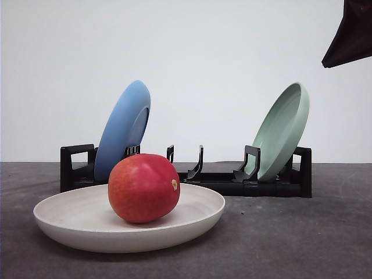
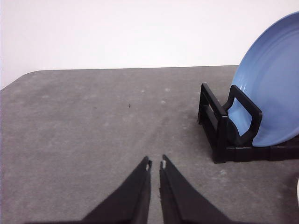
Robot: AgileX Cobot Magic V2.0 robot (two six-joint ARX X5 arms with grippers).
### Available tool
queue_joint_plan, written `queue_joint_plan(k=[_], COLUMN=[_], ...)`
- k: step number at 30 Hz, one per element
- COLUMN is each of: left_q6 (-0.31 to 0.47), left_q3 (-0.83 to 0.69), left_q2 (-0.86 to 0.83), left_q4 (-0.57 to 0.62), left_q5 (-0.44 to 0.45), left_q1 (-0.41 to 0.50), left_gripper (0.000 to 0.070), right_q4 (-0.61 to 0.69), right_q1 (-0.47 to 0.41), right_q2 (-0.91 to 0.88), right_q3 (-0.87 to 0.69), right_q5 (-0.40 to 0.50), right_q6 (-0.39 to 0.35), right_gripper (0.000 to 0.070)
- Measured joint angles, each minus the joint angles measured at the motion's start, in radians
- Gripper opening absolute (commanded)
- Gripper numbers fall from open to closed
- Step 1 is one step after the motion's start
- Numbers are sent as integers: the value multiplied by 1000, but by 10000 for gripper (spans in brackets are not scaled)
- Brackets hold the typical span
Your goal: Place pomegranate in white plate
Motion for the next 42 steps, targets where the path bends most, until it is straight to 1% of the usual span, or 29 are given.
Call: queue_joint_plan(k=[8,12,16,22,26,30,35,42], left_q6=[0,0,0,0,0,0,0,0], left_q3=[0,0,0,0,0,0,0,0], left_q2=[0,0,0,0,0,0,0,0], left_q4=[0,0,0,0,0,0,0,0], left_q5=[0,0,0,0,0,0,0,0], left_q1=[0,0,0,0,0,0,0,0], left_gripper=[16,16,16,16,16,16,16,16], right_q4=[0,-10,-5,30,135,214,230,230], right_q1=[0,-7,-64,-201,-283,-347,-379,-380], right_q2=[0,-7,-56,-208,-343,-475,-609,-740], right_q3=[0,0,-36,-198,-315,-420,-506,-589], right_q5=[1,11,12,29,31,31,32,31], right_q6=[-3,-61,-82,-78,-74,-50,2,26], right_gripper=[13,13,13,13,13,13,13,13])
